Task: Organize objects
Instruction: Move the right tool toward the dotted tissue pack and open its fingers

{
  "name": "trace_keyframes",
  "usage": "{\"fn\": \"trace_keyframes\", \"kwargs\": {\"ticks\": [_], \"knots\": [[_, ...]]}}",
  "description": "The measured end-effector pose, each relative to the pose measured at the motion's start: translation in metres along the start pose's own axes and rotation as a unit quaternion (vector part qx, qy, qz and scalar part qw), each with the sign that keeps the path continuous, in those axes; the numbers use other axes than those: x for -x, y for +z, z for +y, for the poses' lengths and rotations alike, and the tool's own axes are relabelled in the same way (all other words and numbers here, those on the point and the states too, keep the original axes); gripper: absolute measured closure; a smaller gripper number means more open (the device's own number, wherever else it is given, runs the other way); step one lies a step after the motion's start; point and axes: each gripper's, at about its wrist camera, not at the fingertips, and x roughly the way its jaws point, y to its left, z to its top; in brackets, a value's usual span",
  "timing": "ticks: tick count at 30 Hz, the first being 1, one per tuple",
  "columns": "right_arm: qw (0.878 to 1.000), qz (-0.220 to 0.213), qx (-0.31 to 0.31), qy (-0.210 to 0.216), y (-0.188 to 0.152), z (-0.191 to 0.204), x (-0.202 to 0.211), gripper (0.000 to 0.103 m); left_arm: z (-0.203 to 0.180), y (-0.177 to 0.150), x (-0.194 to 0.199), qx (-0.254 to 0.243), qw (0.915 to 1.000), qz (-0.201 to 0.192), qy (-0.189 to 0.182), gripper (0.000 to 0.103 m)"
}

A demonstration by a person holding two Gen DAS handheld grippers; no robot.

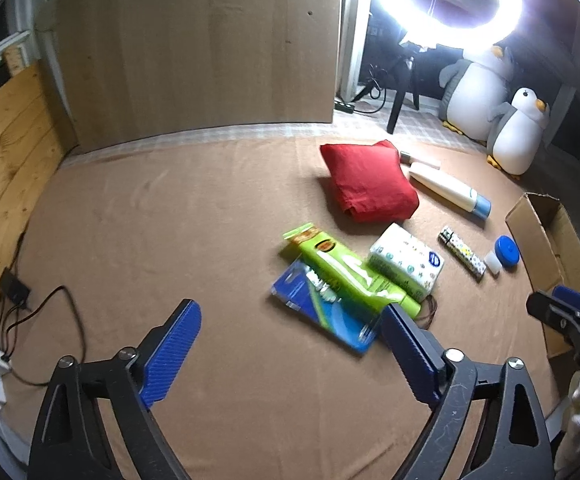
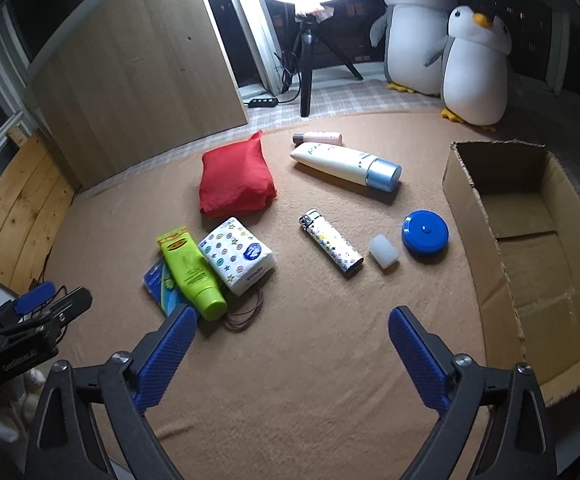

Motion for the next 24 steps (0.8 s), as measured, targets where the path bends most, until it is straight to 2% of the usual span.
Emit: {"fn": "trace_keyframes", "kwargs": {"ticks": [4,8,13,19,24], "knots": [[1.0,0.006,0.001,0.004,-0.001,-0.004,-0.004,0.011,-0.013,0.019,-0.026,-0.001,0.9997,0.017,-0.02,0.018],[1.0,0.013,-0.006,0.008,-0.002,-0.011,-0.005,0.012,-0.03,0.037,-0.055,-0.005,0.9987,0.035,-0.036,0.028],[1.0,0.016,-0.017,0.01,-0.004,-0.023,-0.003,0.016,-0.052,0.056,-0.091,-0.008,0.9954,0.066,-0.07,0.031],[0.999,0.024,-0.027,0.015,-0.005,-0.036,-0.003,0.02,-0.073,0.071,-0.125,-0.009,0.9926,0.091,-0.079,0.034],[0.999,0.027,-0.029,0.022,-0.004,-0.045,-0.002,0.02,-0.083,0.074,-0.148,-0.002,0.9854,0.127,-0.113,0.04]]}}
